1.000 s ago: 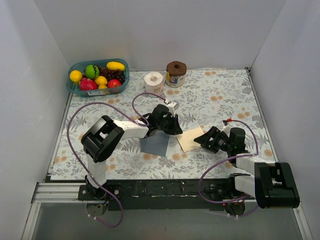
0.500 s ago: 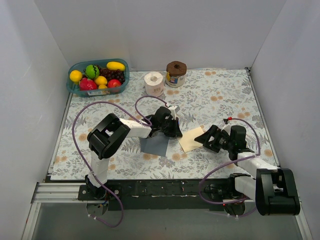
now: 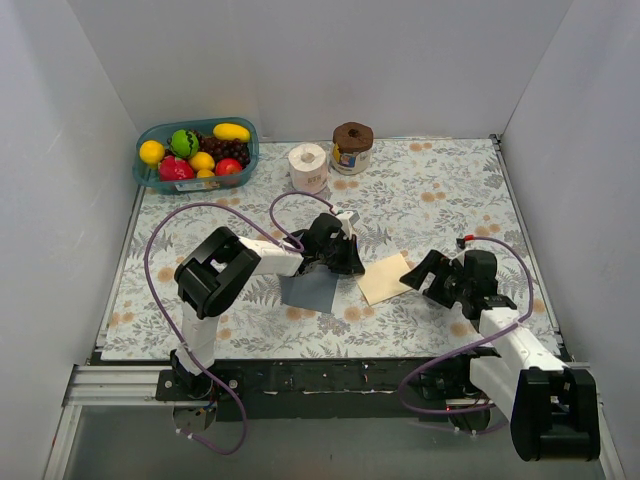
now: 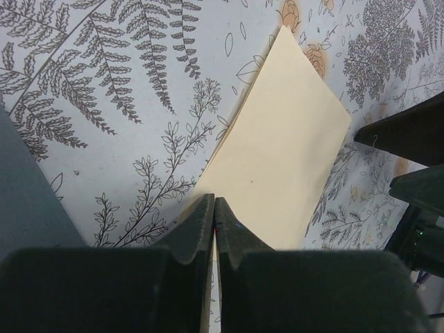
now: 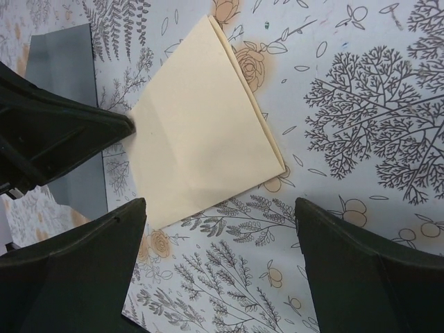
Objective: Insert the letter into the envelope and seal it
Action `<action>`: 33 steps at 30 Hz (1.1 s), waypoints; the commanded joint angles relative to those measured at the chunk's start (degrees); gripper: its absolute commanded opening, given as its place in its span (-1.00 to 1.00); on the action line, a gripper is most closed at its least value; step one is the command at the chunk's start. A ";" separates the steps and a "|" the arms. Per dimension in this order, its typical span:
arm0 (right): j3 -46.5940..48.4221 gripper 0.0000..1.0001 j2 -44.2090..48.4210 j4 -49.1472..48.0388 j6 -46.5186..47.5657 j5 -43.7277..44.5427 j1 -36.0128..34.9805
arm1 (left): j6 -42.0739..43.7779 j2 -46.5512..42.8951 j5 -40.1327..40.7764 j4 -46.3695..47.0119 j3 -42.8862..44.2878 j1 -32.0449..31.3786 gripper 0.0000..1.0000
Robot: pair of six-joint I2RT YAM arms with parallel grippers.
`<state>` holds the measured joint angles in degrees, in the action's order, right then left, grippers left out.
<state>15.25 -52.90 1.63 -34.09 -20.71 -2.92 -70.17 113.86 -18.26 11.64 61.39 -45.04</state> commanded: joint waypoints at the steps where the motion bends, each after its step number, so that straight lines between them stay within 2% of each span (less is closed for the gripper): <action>1: 1.02 0.92 -3.34 0.93 1.30 2.78 0.37 | 0.83 1.45 2.62 -3.90 -0.56 -0.23 -1.00; 13: -2.59 0.91 -9.49 -6.63 -0.89 0.94 1.16 | -0.84 1.18 2.18 -3.38 -1.71 -0.23 -1.00; 25: -6.19 0.91 -12.31 -12.61 -5.02 -4.33 2.21 | -12.79 -1.45 4.02 3.74 -9.61 -0.40 -1.00; 33: -6.55 0.91 -11.52 -12.09 -5.82 -4.61 2.39 | -15.43 -2.42 5.51 5.41 -11.99 -1.19 -1.00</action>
<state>11.46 -63.46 -20.14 -40.05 -26.59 -0.38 -84.51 112.07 -15.62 23.22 52.58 -45.19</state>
